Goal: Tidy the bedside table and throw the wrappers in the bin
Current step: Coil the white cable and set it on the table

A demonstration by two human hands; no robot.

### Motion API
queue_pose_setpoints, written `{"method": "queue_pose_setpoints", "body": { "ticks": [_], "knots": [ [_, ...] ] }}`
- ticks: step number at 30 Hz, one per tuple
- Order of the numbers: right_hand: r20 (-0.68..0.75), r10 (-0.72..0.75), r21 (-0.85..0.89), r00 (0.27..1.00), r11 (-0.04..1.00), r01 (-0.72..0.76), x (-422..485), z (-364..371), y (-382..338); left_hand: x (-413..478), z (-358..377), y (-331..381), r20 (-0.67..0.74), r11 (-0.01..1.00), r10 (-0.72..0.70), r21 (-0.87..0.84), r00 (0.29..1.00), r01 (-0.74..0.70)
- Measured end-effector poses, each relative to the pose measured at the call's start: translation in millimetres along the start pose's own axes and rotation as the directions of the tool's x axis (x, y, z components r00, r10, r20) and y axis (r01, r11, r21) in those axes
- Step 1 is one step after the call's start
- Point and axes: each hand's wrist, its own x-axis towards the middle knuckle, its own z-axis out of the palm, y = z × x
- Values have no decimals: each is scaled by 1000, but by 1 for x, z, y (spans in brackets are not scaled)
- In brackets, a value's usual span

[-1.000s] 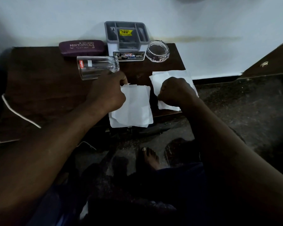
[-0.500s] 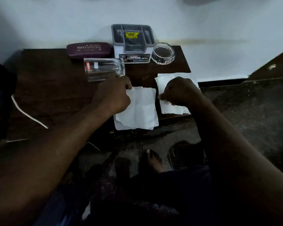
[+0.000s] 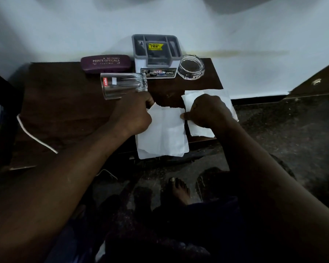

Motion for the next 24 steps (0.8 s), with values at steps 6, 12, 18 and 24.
{"method": "queue_pose_setpoints", "body": {
  "ticks": [6, 12, 18, 24],
  "knots": [
    [-51, -4, -21, 999, 1000, 3, 1, 5, 1, -1, -1, 0, 9, 1000, -3, 21, 1000, 3],
    [-108, -214, 73, 971, 972, 222, -12, -7, -26, -7, -10, 1, -65, 973, 88, 218, 994, -71],
    [-96, -451, 149, 888, 875, 460, -32, 0, -64, -15, -26, 0, -67, 950, 98, 305, 993, -73],
    [-68, -580, 127, 812, 802, 583, -45, 14, -96, -23, -53, -18, -16, 914, 6, 407, 1000, 2]
  ]
}}
